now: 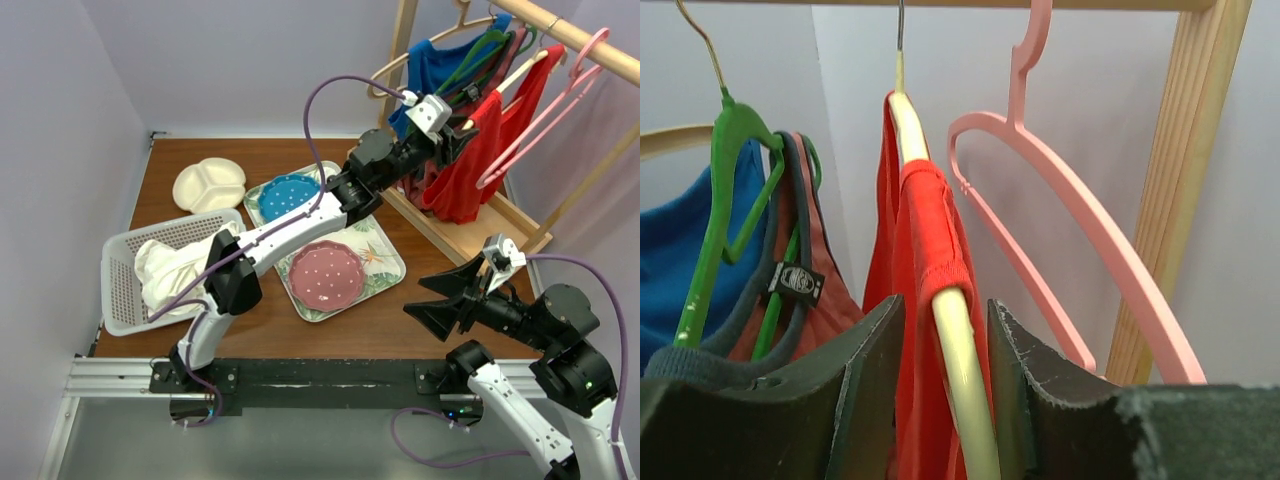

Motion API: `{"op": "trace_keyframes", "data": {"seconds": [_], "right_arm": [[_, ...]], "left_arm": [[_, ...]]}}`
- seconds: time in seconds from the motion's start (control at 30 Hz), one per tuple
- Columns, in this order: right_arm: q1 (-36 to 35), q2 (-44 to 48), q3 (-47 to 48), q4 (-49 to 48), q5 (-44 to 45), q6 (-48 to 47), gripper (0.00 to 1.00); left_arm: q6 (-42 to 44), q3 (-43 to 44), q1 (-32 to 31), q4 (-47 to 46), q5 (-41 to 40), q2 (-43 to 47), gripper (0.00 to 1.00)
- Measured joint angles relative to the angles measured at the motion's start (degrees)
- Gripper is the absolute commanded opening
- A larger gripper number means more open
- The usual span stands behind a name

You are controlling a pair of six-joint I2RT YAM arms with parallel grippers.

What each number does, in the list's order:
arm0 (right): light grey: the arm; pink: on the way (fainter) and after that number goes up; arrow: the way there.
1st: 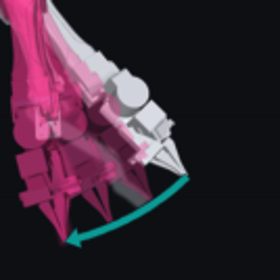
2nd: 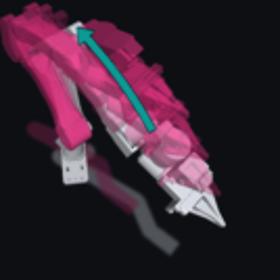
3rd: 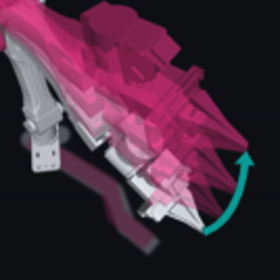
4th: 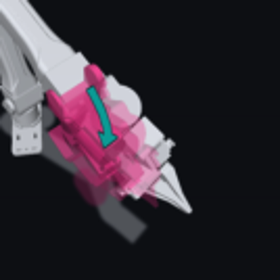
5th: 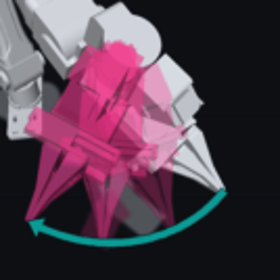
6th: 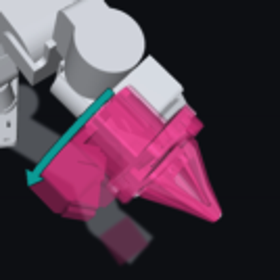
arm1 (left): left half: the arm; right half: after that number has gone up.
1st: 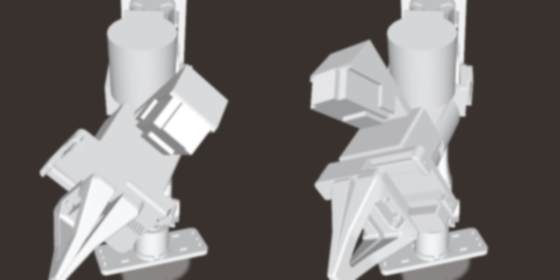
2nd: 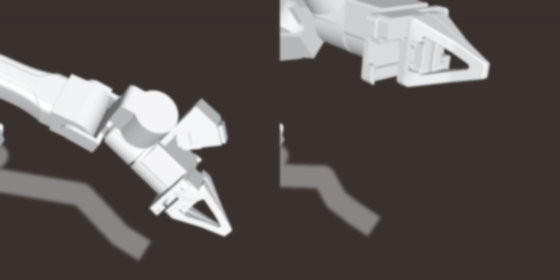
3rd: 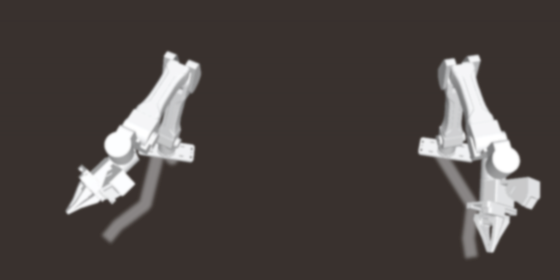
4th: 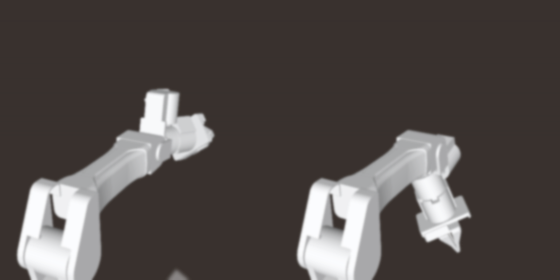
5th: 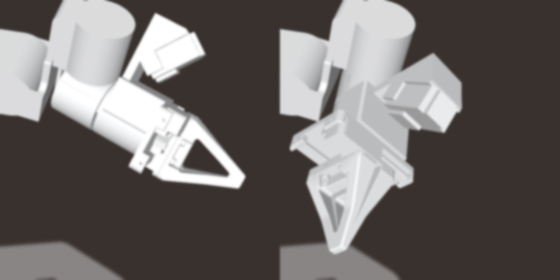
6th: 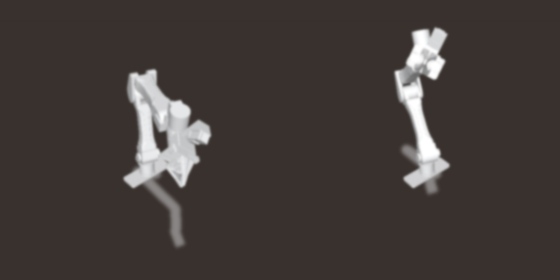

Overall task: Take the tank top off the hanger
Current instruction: Pick up the hanger from the clothesline.

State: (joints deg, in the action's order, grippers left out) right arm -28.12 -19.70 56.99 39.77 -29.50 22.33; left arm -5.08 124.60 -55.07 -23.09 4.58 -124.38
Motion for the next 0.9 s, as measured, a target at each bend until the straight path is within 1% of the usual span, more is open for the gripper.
{"op": "trace_keyframes", "data": {"seconds": [0.17,0.27,0.3,0.37,0.4,0.63,0.9], "right_arm": [[0.00,0.00,0.00,0.09,0.02,0.22,0.77],[0.00,0.02,0.00,0.07,0.00,0.37,0.77],[0.00,0.02,0.00,0.07,0.00,0.46,0.77],[0.00,0.02,0.00,0.07,0.00,0.61,0.77],[0.00,0.02,0.00,0.07,0.00,0.61,0.77],[0.00,0.00,-0.02,0.00,0.02,0.63,0.77],[0.00,-0.11,-0.13,-0.33,0.02,0.72,0.77]], "left_arm": [[0.15,3.91,0.33,1.07,-0.09,-2.16,0.41],[0.11,5.46,0.59,1.38,-0.11,-3.82,0.33],[-0.02,5.64,0.66,1.33,-0.11,-4.28,0.20],[-0.37,5.90,0.68,1.31,-0.22,-5.18,0.05],[-0.26,6.25,0.68,1.31,-0.87,-5.77,0.00],[-0.31,6.34,0.92,-0.94,-0.98,-6.56,0.00],[-0.68,4.74,0.66,-4.81,-3.89,-6.54,0.00]]}}
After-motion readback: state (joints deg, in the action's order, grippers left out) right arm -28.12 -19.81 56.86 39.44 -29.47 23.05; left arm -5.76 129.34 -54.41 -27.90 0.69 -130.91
